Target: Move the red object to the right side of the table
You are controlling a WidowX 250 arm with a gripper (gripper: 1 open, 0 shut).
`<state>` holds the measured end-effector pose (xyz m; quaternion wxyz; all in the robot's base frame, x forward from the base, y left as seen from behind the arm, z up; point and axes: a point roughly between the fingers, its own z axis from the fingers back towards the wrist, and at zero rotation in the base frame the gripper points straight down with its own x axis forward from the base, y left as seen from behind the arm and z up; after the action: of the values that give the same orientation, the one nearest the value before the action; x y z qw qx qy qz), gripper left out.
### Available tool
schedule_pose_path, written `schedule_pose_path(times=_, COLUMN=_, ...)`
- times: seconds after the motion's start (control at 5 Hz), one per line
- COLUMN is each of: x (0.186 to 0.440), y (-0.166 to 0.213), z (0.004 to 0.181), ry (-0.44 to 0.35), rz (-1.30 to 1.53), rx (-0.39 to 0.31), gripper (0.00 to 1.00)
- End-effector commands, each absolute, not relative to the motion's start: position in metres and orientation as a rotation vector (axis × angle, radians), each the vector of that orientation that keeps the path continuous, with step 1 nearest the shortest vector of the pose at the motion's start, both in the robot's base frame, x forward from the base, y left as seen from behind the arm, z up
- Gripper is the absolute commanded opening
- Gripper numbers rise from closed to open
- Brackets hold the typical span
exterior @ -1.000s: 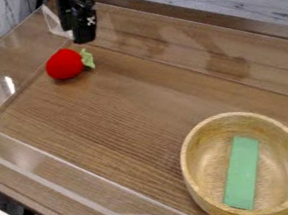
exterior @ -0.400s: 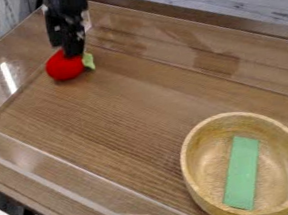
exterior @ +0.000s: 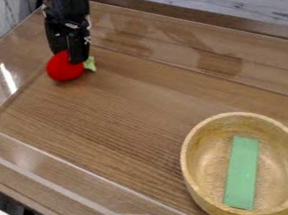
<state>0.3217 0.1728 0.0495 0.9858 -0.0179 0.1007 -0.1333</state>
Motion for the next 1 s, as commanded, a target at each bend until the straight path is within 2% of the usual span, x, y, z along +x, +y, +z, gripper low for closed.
schedule_pose_path(times=0.0, x=0.326, y=0.183, z=0.064, ry=0.141, rz=-0.245, rx=-0.001, gripper=1.0)
schedule_pose_path(times=0.6, x=0.332, y=0.176, z=0.061, ry=0.139, rz=-0.086, rx=-0.026, gripper=1.0)
schedule_pose_path(times=0.8, x=0.323, y=0.171, z=0.06, ry=0.135, rz=-0.129, rx=-0.033, gripper=0.0)
